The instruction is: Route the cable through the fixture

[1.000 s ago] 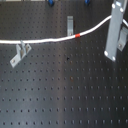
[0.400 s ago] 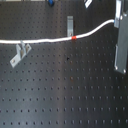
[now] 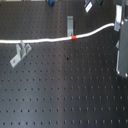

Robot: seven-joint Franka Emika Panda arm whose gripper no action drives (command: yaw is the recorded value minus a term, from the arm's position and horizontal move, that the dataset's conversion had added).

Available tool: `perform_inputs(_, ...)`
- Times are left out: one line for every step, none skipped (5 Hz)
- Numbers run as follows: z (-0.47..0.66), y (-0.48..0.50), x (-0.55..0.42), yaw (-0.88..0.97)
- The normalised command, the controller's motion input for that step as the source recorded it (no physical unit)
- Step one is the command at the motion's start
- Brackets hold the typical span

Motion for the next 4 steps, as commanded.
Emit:
perform_inputs(0.07,0.002,0.001,-0.14)
perform_inputs(0.02,0.028,0.007,-0.03)
perform_inputs(0.33,0.007,0.003,-0.05)
perform_inputs(0.36,0.008,0.004,-0.05)
